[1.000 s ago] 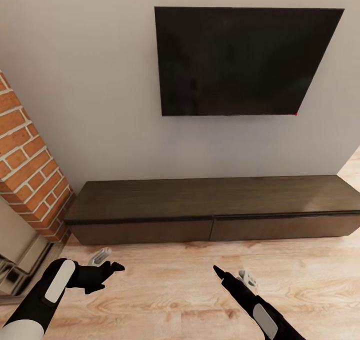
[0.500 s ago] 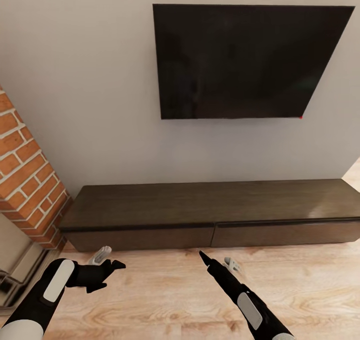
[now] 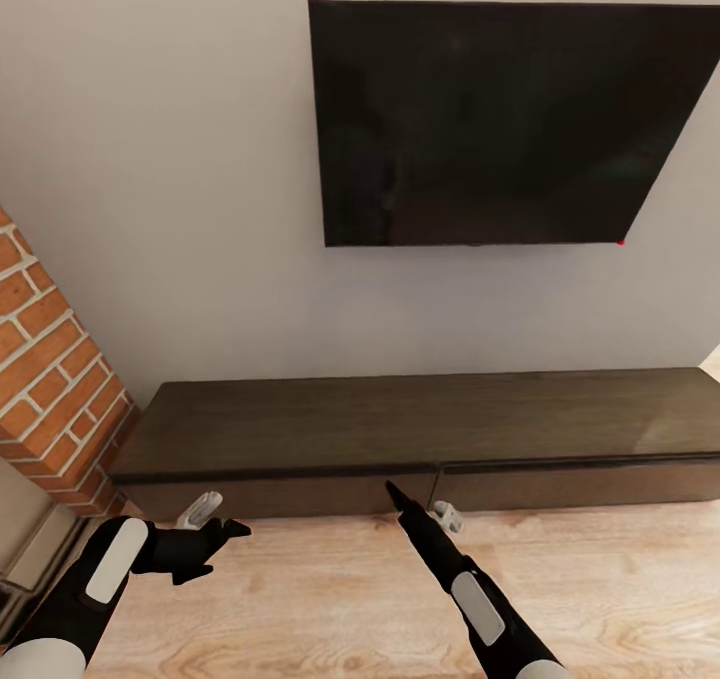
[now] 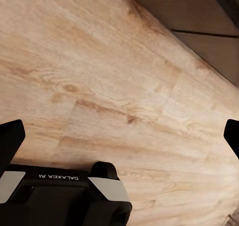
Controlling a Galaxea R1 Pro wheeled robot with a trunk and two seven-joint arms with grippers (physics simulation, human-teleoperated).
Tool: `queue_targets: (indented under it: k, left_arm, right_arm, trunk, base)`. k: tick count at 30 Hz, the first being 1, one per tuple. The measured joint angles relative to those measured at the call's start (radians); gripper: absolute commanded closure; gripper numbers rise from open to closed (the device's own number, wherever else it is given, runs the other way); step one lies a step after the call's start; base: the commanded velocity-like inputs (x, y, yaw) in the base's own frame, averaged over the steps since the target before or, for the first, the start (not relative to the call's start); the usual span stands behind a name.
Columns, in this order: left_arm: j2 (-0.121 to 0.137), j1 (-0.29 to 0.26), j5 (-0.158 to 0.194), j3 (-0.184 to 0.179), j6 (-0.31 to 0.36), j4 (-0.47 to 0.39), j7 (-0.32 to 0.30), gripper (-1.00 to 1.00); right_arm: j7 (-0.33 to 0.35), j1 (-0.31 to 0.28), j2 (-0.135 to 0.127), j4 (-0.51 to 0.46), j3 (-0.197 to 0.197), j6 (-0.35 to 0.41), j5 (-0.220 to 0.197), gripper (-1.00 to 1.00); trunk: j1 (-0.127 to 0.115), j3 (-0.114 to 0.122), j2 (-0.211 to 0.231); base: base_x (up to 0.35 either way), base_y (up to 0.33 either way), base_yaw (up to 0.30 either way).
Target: Place each of the two pumpkins and all three candles from the living room inside a cabinet in the living room (use any cabinet), then make sure every cabinet is closed, and position the cauldron so it is next to a table in the living room.
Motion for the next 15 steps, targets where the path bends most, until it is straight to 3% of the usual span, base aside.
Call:
queue_targets:
  k: [4,5,10,12,15]
  left_arm:
    - [0.002,0.000,0.013,-0.001,0.000,0.000,-0.058,-1.00]
    - [0.006,0.000,0.021,-0.001,0.000,0.000,-0.089,-1.00]
    - [0.097,0.002,0.035,-0.007,0.000,0.000,-0.272,-1.00]
    - [0.110,0.004,0.036,-0.007,0.000,0.000,-0.335,-1.00]
    - [0.117,0.007,0.036,-0.009,0.000,0.000,-0.381,-1.00]
  right_arm:
    - [-0.004,0.000,-0.001,0.042,-0.005,0.002,-0.043,-1.00]
    - [-0.004,-0.001,-0.001,0.061,-0.010,0.005,-0.070,-1.00]
    - [-0.005,-0.009,-0.010,0.133,-0.022,0.072,-0.211,-1.00]
    - [-0.007,-0.010,-0.010,0.139,-0.023,0.084,-0.225,-1.00]
    - [-0.010,-0.011,-0.008,0.141,-0.024,0.087,-0.233,-1.00]
  trunk:
    - [0.000,0.000,0.000]
    - [0.000,0.000,0.000]
    - [0.008,-0.006,-0.014]
    - [0.015,-0.012,-0.028]
    - [0.027,-0.022,-0.049]
  base:
    - [0.029,0.014,0.000]
    - [0.010,0.005,0.000]
    - [0.003,0.001,0.000]
    - [0.000,0.000,0.000]
    - [0.000,0.000,0.000]
